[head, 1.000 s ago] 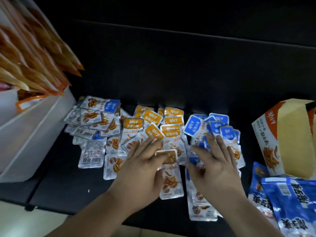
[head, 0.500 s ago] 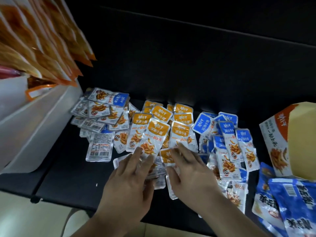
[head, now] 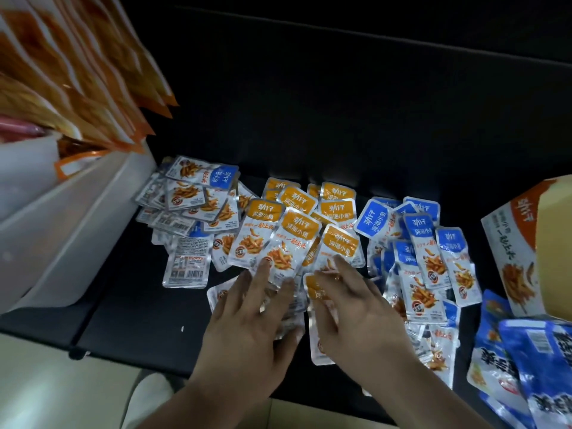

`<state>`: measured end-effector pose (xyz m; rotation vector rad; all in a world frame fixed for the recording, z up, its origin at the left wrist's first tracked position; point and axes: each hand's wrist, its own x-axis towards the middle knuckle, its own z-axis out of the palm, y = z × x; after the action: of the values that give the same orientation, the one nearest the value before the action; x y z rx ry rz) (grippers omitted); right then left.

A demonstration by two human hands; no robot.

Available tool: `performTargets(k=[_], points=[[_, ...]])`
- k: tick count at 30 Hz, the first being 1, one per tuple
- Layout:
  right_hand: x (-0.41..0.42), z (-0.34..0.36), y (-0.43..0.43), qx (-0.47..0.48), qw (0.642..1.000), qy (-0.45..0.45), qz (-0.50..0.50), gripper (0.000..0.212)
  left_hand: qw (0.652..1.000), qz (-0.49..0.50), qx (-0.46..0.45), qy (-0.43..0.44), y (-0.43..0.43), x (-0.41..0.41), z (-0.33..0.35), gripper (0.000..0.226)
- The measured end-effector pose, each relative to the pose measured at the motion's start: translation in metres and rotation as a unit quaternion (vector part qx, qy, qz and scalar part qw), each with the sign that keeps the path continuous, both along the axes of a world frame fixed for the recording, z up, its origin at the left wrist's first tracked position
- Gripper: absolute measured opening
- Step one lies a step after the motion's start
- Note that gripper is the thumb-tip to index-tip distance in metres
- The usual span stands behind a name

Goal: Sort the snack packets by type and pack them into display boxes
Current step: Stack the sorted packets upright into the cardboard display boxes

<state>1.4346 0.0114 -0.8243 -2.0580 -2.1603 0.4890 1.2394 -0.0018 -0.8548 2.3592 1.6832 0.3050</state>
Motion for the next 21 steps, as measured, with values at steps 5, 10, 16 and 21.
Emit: performTargets(k=[5, 10, 16, 21], points=[[0.012, -0.004, 0.0, 0.001, 1.0, -0.014, 0.028, 0.048, 0.999, 0.026, -0.007, 0.018, 0.005, -0.015, 0.003, 0.069], [0.006, -0.009, 0.001, -0.007, 0.997, -0.068, 0.032, 0.051, 0.999, -0.012, -0.022, -0.019, -0.006, -0.022, 0.005, 0.065], [-0.018, 0.028, 0.015, 0.019, 0.994, -0.102, 0.015, 0.058, 0.998, 0.005, -0.009, -0.061, -0.001, -0.064, 0.025, 0.053], [-0.041, 0.06, 0.03, -0.006, 0.996, -0.089, 0.031, 0.058, 0.998, 0.041, 0.0, -0.057, 0.018, -0.098, 0.024, 0.052]])
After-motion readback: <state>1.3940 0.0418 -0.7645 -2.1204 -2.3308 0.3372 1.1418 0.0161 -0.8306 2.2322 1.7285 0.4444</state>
